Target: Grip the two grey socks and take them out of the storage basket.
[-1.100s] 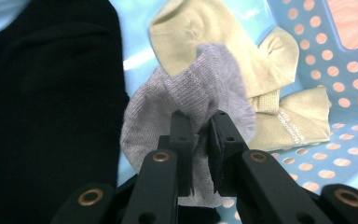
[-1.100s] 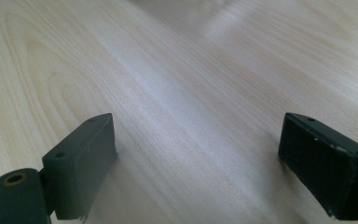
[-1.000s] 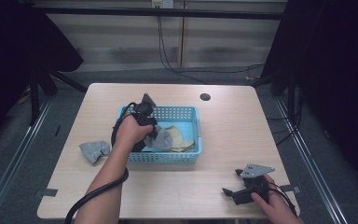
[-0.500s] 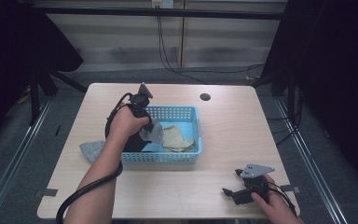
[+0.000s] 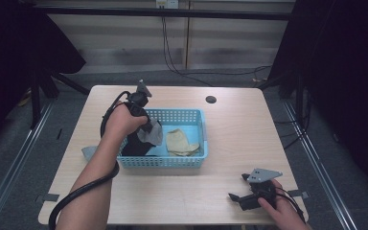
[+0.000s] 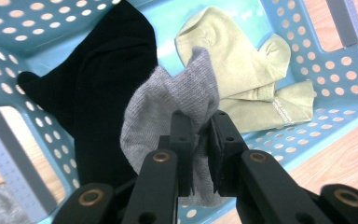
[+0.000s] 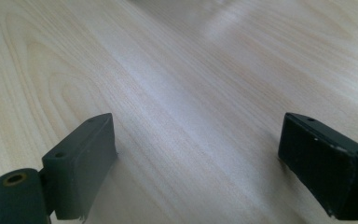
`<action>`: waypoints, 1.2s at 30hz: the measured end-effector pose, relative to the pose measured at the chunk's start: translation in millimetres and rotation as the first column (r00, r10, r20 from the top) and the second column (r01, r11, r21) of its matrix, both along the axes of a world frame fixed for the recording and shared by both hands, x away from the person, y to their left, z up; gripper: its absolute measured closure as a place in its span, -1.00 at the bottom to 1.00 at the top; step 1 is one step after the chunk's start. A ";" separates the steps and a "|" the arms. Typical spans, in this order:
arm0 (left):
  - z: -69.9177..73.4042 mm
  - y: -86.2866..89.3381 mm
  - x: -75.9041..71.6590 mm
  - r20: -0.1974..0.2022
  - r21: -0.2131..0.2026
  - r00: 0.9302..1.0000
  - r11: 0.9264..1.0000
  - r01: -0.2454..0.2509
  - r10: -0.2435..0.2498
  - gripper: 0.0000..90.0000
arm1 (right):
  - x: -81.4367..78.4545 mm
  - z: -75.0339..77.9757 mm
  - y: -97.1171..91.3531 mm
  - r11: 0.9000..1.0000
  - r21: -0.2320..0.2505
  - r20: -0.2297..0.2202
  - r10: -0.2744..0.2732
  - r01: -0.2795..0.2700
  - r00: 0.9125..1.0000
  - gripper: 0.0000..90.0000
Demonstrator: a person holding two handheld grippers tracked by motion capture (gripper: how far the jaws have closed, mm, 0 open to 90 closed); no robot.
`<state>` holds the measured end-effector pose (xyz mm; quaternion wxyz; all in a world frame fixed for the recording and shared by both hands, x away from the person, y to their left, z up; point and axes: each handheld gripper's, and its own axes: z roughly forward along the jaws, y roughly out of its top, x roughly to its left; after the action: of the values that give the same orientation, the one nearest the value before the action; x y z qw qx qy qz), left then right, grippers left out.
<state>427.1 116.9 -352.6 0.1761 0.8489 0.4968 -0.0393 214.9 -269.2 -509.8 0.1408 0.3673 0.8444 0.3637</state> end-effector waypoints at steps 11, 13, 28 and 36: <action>16.7 15.3 -3.8 0.011 -0.002 1.000 1.000 -0.018 0.018 0.81 | 0.0 0.0 0.0 1.000 0.000 0.000 0.000 0.000 1.000 -0.76; 19.4 19.1 -4.7 0.012 0.010 1.000 1.000 -0.024 0.024 0.81 | 0.0 0.0 0.0 1.000 0.000 0.000 0.000 0.000 1.000 -0.76; 36.7 59.0 -11.9 0.029 -0.005 0.995 0.995 -0.098 0.098 0.81 | 0.0 0.0 0.0 1.000 0.000 0.000 0.000 0.000 1.000 -0.76; 38.2 83.9 -16.4 0.038 -0.011 0.989 0.989 -0.145 0.145 0.81 | 0.0 0.0 0.0 1.000 0.000 0.000 0.000 0.000 1.000 -0.76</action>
<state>410.7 200.7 -314.5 0.1918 0.8104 0.5534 -0.0121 214.9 -269.2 -509.8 0.1406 0.3673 0.8444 0.3638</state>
